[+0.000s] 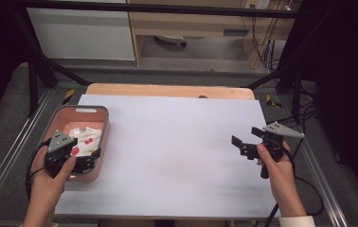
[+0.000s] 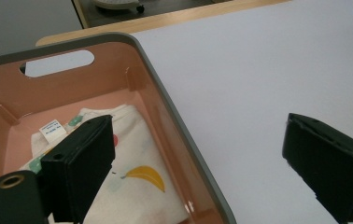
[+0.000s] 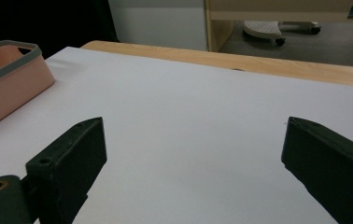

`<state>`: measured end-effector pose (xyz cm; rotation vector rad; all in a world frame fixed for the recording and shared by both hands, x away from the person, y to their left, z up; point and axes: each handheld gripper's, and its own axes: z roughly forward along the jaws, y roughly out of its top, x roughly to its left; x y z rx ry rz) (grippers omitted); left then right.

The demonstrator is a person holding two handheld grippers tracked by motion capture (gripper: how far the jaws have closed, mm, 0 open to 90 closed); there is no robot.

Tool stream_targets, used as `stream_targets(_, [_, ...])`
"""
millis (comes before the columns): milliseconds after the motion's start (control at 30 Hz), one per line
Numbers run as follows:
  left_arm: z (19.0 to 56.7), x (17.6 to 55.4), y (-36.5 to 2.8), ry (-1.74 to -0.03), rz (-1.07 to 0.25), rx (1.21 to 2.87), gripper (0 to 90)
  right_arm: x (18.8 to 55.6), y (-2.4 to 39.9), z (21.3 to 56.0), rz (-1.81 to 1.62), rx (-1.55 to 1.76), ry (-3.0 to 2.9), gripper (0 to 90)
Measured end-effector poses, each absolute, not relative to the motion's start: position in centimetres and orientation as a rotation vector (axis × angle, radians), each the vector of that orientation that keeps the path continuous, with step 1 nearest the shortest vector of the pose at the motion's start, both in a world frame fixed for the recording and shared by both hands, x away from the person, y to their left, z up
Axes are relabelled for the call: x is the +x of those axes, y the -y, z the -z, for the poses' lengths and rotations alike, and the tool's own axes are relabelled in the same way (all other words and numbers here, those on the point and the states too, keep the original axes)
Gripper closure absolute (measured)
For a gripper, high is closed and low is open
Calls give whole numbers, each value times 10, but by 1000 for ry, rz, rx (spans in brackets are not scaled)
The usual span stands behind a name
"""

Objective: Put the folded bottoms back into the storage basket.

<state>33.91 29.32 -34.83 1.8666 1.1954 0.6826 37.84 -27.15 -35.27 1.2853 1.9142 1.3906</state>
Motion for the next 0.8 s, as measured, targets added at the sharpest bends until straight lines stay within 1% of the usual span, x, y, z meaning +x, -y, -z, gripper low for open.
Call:
stream_targets(333, [350,339,-294,-1198,-671,1867,97,371,278,374,-1392,1320,-1900,74])
stream_targets(800, [351,339,-294,-1192,-654,1871,97,361,273,402,-1406,1315,-1893,77])
